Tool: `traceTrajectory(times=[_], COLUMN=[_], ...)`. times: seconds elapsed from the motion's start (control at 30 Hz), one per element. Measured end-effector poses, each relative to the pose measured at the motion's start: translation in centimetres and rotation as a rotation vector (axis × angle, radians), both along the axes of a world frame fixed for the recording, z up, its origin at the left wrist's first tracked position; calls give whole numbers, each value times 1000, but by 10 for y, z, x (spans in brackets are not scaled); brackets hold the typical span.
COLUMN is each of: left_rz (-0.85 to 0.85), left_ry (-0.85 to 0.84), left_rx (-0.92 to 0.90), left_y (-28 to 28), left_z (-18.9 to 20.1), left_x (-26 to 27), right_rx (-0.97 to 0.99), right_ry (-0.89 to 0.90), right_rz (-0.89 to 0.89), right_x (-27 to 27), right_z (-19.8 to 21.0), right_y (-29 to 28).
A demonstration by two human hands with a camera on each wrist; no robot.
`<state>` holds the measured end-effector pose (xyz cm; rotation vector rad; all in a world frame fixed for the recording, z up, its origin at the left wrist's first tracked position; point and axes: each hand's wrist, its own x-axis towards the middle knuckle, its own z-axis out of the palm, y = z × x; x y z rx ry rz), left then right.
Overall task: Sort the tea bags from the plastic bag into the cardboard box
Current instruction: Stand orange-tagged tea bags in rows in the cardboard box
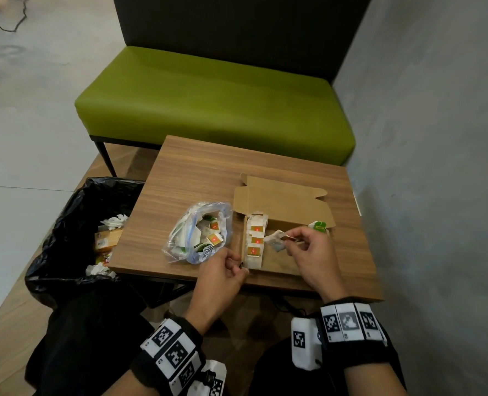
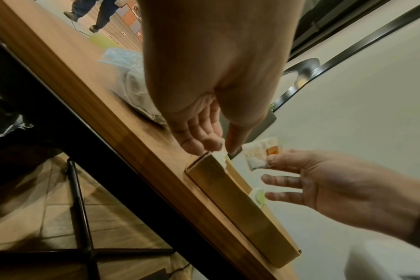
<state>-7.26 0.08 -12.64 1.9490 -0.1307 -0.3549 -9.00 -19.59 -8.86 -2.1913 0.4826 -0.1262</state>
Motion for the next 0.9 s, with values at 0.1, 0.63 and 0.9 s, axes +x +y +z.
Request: traceTrajectory(times=[0.1,0.63,0.9], left_rz=[29,48,26], left_ry=[-39,-9,-16], left_rx=[26,112,149], left_y=[0,-12,-13], left_z=[-2,-13,-14], left_x=[0,6,7], right_rx=[-44,-257,-362], right_ry=[112,361,353], right_rz=[141,401,345], right_x=[9,31,30], right_z=[-2,-18,-23], right_y=[2,17,26])
